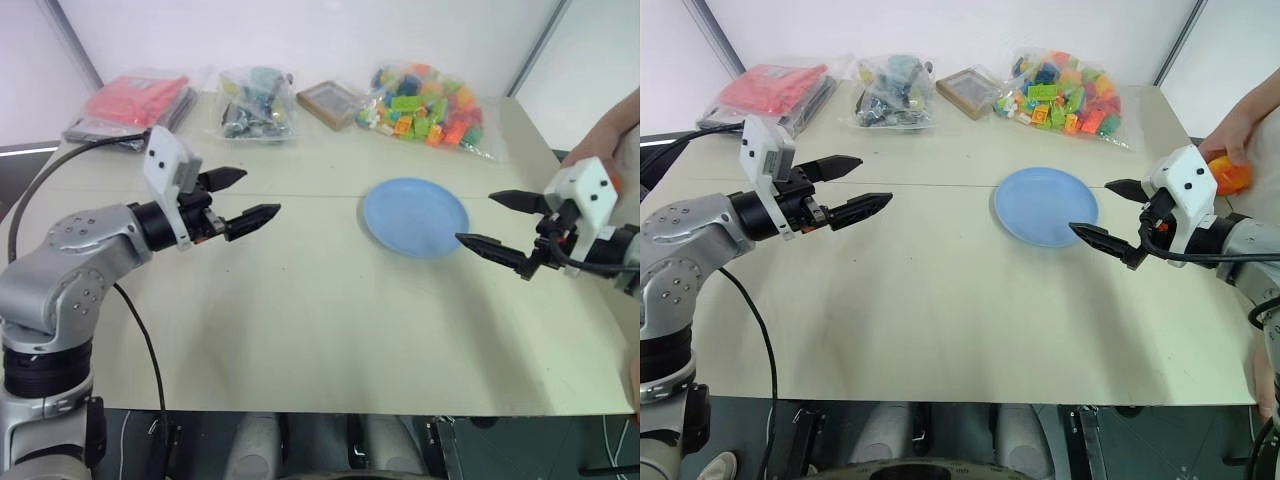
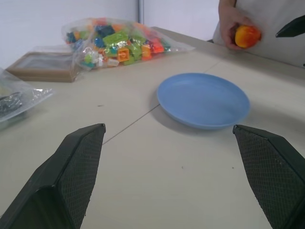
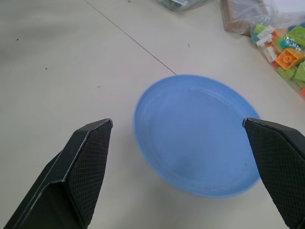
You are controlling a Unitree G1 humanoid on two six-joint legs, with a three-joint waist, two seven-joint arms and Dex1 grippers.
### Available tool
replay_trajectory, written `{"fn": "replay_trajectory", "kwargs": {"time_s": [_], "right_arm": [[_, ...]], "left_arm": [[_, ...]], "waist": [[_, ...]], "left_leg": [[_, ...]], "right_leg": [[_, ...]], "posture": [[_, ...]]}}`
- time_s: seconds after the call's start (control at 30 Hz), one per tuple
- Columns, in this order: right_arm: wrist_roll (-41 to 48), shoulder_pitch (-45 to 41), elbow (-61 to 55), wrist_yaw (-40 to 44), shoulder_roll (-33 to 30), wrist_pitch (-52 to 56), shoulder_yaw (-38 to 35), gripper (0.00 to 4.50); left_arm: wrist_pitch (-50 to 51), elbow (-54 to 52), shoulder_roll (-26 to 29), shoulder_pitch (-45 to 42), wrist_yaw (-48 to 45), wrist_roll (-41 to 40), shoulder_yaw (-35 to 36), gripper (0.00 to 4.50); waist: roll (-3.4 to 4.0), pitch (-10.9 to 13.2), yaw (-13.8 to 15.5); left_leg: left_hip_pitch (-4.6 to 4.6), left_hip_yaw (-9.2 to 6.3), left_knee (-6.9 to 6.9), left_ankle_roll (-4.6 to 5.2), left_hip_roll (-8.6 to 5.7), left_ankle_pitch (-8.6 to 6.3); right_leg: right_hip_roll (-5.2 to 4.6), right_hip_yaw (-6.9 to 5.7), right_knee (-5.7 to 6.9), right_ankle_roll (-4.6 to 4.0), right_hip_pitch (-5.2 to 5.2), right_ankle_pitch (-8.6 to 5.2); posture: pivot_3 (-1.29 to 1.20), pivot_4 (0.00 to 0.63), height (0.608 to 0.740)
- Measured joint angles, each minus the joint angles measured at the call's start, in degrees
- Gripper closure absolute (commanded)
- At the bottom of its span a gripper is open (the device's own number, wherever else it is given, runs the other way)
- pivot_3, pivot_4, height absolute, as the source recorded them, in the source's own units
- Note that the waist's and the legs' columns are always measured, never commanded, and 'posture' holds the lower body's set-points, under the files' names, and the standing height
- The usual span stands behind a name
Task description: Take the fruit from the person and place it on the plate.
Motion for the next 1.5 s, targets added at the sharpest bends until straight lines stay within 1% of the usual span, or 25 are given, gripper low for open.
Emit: {"fn": "replay_trajectory", "kwargs": {"time_s": [0.57, 0.7, 0.77, 0.83, 0.9, 0.97, 1.1, 1.2, 1.33, 1.5], "right_arm": [[0.02, 0.26, 0.01, -0.02, 0.03, -0.13, 0.00, 0.00], [0.62, -0.21, 0.02, -0.90, 0.96, -0.10, 0.04, 0.00], [1.43, -2.00, 0.06, -2.06, 2.06, 0.19, 0.06, 0.00], [4.46, -6.54, 0.16, -5.93, 6.39, 2.36, -0.06, 0.00], [9.91, -13.21, 0.37, -14.09, 14.90, 6.60, -0.56, 0.00], [14.99, -18.10, 0.94, -23.09, 21.88, 11.13, -0.94, 0.00], [22.61, -22.80, 1.43, -39.09, 32.72, 17.13, -2.13, 0.00], [26.95, -24.56, 2.50, -50.08, 39.33, 19.09, -2.36, 0.00], [35.56, -28.68, 6.73, -63.37, 45.69, 18.30, -4.37, 0.00], [41.87, -31.15, 9.42, -70.46, 46.49, 16.43, -3.65, 0.00]], "left_arm": [[0.02, 0.00, -0.22, -1.16, 0.84, -0.13, -1.06, 0.01], [0.01, 0.01, -0.22, -1.31, 0.99, -0.12, -1.07, 0.01], [-0.11, 0.02, -0.30, -1.56, 1.09, -0.07, -1.18, 0.01], [-0.77, 0.14, -0.89, -1.99, 1.39, 0.11, -1.35, 0.01], [-1.65, 0.17, -1.13, -2.27, 1.40, 0.71, -1.91, 0.01], [-2.40, 0.16, -1.19, -2.40, 1.39, 1.14, -2.25, 0.01], [-2.58, 0.30, -1.31, -2.49, 1.46, 1.45, -2.24, 0.01], [-2.60, 0.39, -1.37, -2.51, 1.51, 1.75, -2.23, 0.01], [-2.60, 0.41, -1.46, -2.85, 1.50, 1.78, -2.22, 0.01], [-2.60, 0.42, -1.46, -3.34, 1.51, 1.92, -2.20, 0.01]], "waist": [[0.00, 0.00, -0.02], [0.00, 0.00, -0.02], [0.00, 0.00, -0.02], [0.00, 0.00, -0.22], [0.00, 0.00, -0.67], [0.01, 0.00, -1.00], [0.01, 0.00, -1.09], [0.01, 0.00, -1.16], [0.02, 0.00, -1.36], [0.02, 0.00, -1.42]], "left_leg": [[0.00, -0.01, 0.00, 0.00, 0.00, 0.00], [0.00, -0.01, 0.00, 0.00, 0.00, 0.00], [0.00, -0.01, 0.00, 0.00, 0.00, 0.00], [0.02, -0.02, 0.00, 0.00, 0.01, 0.00], [0.03, -0.05, 0.00, -0.01, 0.05, 0.01], [0.01, -0.08, -0.03, -0.03, 0.06, 0.02], [-0.04, -0.04, -0.04, -0.05, 0.02, 0.03], [-0.05, 0.00, -0.04, -0.05, 0.02, 0.03], [-0.05, 0.00, -0.05, -0.04, 0.02, 0.03], [-0.06, 0.01, -0.07, -0.04, 0.02, 0.02]], "right_leg": [[0.01, 0.00, 0.00, 0.00, 0.00, 0.00], [0.01, 0.00, 0.00, 0.00, 0.00, 0.00], [0.01, 0.00, 0.00, 0.00, 0.00, 0.00], [0.03, 0.00, 0.01, 0.01, 0.01, 0.00], [0.09, 0.01, 0.04, -0.01, 0.01, 0.01], [0.09, 0.01, 0.07, -0.01, -0.02, 0.01], [-0.01, 0.01, 0.05, -0.01, -0.06, 0.01], [-0.02, 0.00, 0.06, 0.00, -0.07, 0.01], [-0.01, 0.00, 0.08, 0.00, -0.10, 0.01], [-0.01, 0.01, 0.05, 0.00, -0.11, 0.01]], "posture": [[0.00, 0.150, 0.731], [0.00, 0.150, 0.731], [0.00, 0.150, 0.731], [0.00, 0.150, 0.731], [0.00, 0.150, 0.731], [0.00, 0.150, 0.731], [0.00, 0.150, 0.731], [0.00, 0.150, 0.731], [0.00, 0.150, 0.731], [0.00, 0.150, 0.731]]}}
